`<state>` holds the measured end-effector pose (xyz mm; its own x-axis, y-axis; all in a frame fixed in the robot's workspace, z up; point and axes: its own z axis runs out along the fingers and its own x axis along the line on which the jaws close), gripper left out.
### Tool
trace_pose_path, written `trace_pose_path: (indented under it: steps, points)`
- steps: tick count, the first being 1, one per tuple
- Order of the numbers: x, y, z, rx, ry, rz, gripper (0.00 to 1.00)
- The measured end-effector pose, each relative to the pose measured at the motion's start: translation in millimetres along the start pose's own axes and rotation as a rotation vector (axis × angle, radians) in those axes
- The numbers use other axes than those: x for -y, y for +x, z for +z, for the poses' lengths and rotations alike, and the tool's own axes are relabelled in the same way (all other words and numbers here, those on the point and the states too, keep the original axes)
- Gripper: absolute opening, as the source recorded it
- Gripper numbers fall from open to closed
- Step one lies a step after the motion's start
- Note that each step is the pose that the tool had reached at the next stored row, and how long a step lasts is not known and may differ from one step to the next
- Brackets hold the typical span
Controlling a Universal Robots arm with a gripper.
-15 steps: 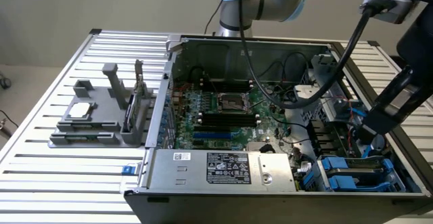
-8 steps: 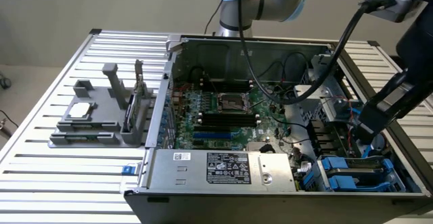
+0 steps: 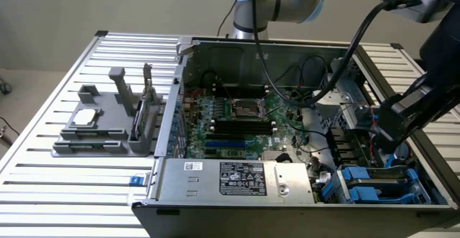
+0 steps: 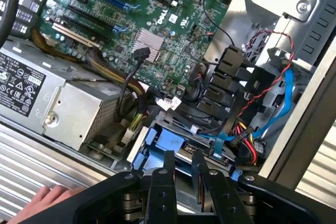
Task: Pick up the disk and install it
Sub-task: 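Insert the first disk wire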
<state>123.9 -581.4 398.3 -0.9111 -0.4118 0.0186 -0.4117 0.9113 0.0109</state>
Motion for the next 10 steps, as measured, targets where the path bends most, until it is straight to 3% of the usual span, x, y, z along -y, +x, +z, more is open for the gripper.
trace_pose_path:
  steps: [10]
  points:
    - [0.1,-0.1,3.0,0.0020,-0.0032,0.176,0.27]
